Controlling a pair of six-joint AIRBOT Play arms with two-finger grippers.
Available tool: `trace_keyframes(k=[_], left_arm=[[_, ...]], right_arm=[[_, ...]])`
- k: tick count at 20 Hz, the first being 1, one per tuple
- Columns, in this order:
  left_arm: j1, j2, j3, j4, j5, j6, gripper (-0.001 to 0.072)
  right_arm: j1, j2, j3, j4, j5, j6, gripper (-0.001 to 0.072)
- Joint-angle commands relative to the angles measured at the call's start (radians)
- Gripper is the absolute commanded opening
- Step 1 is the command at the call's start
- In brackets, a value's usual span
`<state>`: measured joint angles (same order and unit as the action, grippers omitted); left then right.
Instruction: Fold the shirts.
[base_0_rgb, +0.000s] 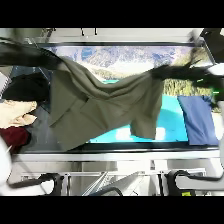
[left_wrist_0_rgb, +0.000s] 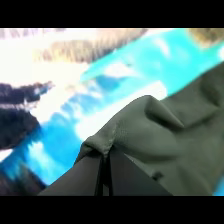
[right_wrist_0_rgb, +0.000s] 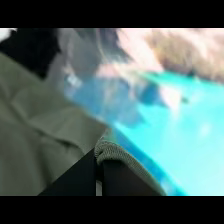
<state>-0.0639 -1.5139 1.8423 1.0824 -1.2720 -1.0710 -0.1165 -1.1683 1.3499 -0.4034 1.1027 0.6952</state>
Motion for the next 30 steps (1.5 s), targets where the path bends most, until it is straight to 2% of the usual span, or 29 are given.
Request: trace_keyframes(k=[1, 3, 5, 6, 7, 8, 12, 16, 19, 20, 22, 26, 30], left_arm=[[-0.053, -0.397, 0.147, 0.061, 0.014, -0.004, 0.0013], [-0.050, -0.553, 0.272, 0.060, -0.018, -0.059, 0.0014], [-0.042, -0.585, 0.275, 0.041, 0.031, -0.084, 0.0016], [-0.033, -0.572, 0.252, 0.040, 0.067, -0.084, 0.0052], [-0.032, -0.544, 0.225, 0.040, 0.087, -0.093, 0.0512], [-0.023, -0.508, 0.200, 0.041, 0.102, -0.110, 0.0669], [0.051, -0.343, 0.182, 0.052, 0.008, -0.198, 0.0669], [0.183, -0.232, 0.182, 0.052, -0.230, -0.330, 0.0668], [0.263, -0.216, 0.145, 0.051, -0.436, -0.379, 0.0668], [0.278, -0.196, 0.076, 0.052, -0.448, -0.390, 0.0667], [0.298, -0.133, -0.145, 0.060, -0.406, -0.388, 0.0667], [0.305, -0.017, -0.618, 0.193, -0.187, -0.383, 0.0667], [0.304, -0.019, -0.849, 0.098, 0.005, -0.326, 0.0667]], right_arm=[[0.030, -0.278, -0.053, -0.006, -0.176, -0.001, 0.0024], [0.031, -0.369, -0.049, 0.032, -0.256, -0.032, 0.0024], [0.030, -0.392, -0.047, 0.060, -0.332, -0.045, 0.0026], [0.024, -0.389, -0.037, 0.060, -0.356, -0.045, 0.0107], [0.014, -0.385, -0.020, 0.060, -0.359, -0.045, 0.0292], [-0.002, -0.373, -0.002, 0.056, -0.341, -0.045, 0.0377], [-0.117, -0.280, 0.033, 0.002, -0.209, -0.013, 0.0382], [-0.241, -0.215, 0.033, -0.173, -0.031, 0.125, 0.0381], [-0.268, -0.218, 0.022, -0.221, 0.078, 0.131, 0.0381], [-0.266, -0.218, 0.012, -0.242, 0.082, 0.132, 0.0381], [-0.264, -0.218, -0.020, -0.248, 0.082, 0.127, 0.0381], [-0.264, -0.219, -0.069, -0.248, 0.080, 0.112, 0.0380], [-0.264, -0.223, -0.069, -0.248, 0.080, 0.101, 0.0380]])
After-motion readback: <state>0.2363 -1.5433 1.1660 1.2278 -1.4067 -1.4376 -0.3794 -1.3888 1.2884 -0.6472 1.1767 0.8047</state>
